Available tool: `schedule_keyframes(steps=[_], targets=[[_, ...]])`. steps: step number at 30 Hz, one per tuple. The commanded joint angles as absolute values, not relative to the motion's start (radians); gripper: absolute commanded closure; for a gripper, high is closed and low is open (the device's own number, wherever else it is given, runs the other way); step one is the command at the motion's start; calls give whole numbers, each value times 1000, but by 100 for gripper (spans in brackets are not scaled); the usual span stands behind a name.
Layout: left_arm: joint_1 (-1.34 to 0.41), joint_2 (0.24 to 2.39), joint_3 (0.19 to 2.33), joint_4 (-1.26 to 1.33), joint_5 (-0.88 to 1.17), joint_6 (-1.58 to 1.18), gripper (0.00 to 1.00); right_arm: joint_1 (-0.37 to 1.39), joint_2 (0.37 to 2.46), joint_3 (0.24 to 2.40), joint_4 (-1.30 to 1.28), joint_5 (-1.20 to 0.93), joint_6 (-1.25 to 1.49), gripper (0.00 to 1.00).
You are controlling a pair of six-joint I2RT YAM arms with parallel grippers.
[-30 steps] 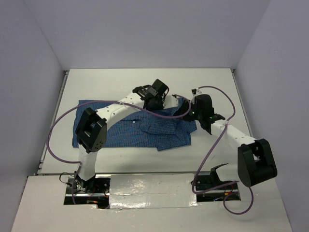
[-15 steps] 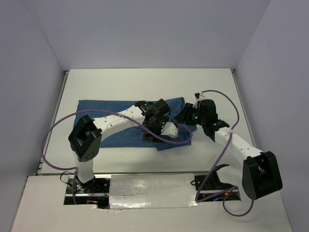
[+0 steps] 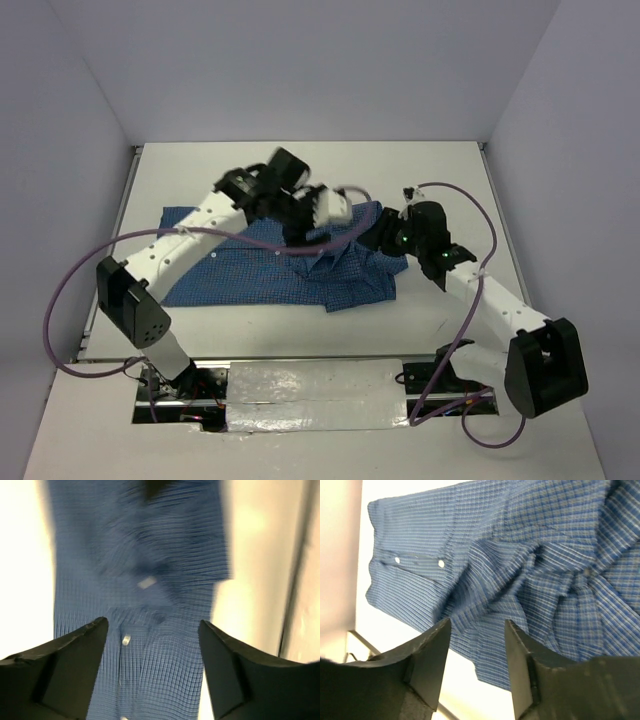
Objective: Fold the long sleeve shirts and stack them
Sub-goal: Fold the shirt
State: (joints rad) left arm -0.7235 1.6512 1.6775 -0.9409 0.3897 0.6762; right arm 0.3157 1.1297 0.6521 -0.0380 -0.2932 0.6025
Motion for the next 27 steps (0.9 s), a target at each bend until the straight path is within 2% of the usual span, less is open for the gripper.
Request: schedule_keyframes(steps=[1, 3, 4, 7, 10, 16, 19, 20, 21, 22, 27], targets=[[-514, 1658, 1668, -865, 537, 376, 16, 351, 1187, 755, -66, -239, 663, 44], [-477, 1669, 1605, -777, 458, 290, 23, 380, 1241, 773, -64, -236, 693, 43], [-477, 1674, 1583, -743, 424, 269, 23, 393, 1259, 781, -67, -229, 701, 43], [-477, 1716, 1514, -623, 368, 187, 19, 434, 1337, 836, -120, -199, 732, 43], [-477, 1807, 1534, -597, 357, 124, 15, 440, 1408, 873, -162, -201, 762, 44], [-479, 1894, 1520, -514, 345, 95, 9, 457, 1495, 848, -158, -253, 802, 48], [-479, 1937, 1543, -517, 330, 103, 10, 465, 1520, 847, -163, -267, 796, 70], [-479, 1942, 1549, -514, 331, 101, 11, 465, 1517, 839, -170, -262, 792, 89], [-479, 1948, 1552, -512, 331, 101, 11, 465, 1506, 830, -175, -253, 787, 97], [-479, 1953, 1557, -511, 334, 101, 11, 463, 1476, 807, -182, -238, 781, 100], [-480, 1956, 1559, -505, 356, 133, 11, 465, 1394, 736, -154, -189, 743, 100]])
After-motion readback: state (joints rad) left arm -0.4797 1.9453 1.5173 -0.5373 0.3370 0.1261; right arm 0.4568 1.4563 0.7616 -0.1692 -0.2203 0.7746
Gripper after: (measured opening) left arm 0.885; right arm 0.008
